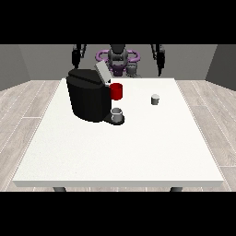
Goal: Insert the coffee pod into the coffee machine and close the lid
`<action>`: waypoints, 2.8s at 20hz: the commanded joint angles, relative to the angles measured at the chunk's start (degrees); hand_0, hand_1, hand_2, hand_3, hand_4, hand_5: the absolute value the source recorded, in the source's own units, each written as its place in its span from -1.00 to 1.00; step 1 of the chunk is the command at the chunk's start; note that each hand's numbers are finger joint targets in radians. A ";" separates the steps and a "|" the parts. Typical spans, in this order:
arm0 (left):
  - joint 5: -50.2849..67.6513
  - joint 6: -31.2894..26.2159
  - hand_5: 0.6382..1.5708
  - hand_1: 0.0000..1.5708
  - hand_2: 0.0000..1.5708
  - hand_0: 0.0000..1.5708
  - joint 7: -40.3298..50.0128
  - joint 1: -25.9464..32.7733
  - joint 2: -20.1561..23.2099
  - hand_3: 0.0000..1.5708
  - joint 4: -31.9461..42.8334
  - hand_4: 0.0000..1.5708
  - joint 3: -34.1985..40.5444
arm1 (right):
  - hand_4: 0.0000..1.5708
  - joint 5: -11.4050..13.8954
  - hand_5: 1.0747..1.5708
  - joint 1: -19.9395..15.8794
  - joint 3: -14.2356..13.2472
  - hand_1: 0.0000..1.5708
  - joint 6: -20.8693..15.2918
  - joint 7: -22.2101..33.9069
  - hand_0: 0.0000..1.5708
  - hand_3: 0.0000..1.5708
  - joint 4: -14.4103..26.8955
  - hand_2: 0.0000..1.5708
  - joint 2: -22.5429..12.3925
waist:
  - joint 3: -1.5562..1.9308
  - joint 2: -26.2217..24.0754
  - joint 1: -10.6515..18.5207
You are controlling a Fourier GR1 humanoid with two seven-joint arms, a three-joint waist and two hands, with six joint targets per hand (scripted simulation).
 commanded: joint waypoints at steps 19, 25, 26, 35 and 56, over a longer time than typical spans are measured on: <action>-1.99 -8.38 1.00 -1.00 -1.00 -1.00 -9.02 -16.03 13.05 -1.00 20.85 -1.00 9.46 | -0.78 -1.25 1.00 -1.41 -0.80 -1.00 -6.72 -4.83 -1.00 -1.00 -1.51 -1.00 5.43 | -0.01 6.69 -6.40; -3.85 -6.23 1.00 -1.00 -1.00 -1.00 -9.01 -22.18 14.57 -1.00 29.85 -1.00 11.52 | -0.85 -3.70 1.00 -5.49 -4.86 -1.00 -4.86 -5.32 -1.00 -1.00 0.24 -1.00 2.77 | 0.00 9.72 -6.63; -3.87 -6.91 1.00 -1.00 -1.00 -1.00 -12.26 -22.33 16.07 -1.00 35.54 -1.00 13.14 | -0.70 -1.61 1.00 -3.41 0.84 -1.00 -5.59 -0.67 -1.00 -1.00 -6.90 -1.00 5.01 | -0.05 10.22 -9.85; -10.97 -6.54 1.00 -1.00 -0.86 -1.00 -13.85 -25.10 16.49 -1.00 40.70 -1.00 8.17 | -0.54 -1.20 1.00 -6.52 -2.40 -1.00 -7.90 -1.27 -1.00 -1.00 -0.06 -1.00 4.15 | -0.03 11.23 -6.50; -26.33 3.72 1.00 -0.14 0.03 -0.14 -15.70 -30.96 17.26 -0.30 51.31 -1.00 2.60 | -0.45 -2.94 1.00 -10.82 -5.91 -1.00 -6.45 -0.16 -1.00 -1.00 7.91 -1.00 1.60 | 0.00 10.21 -6.66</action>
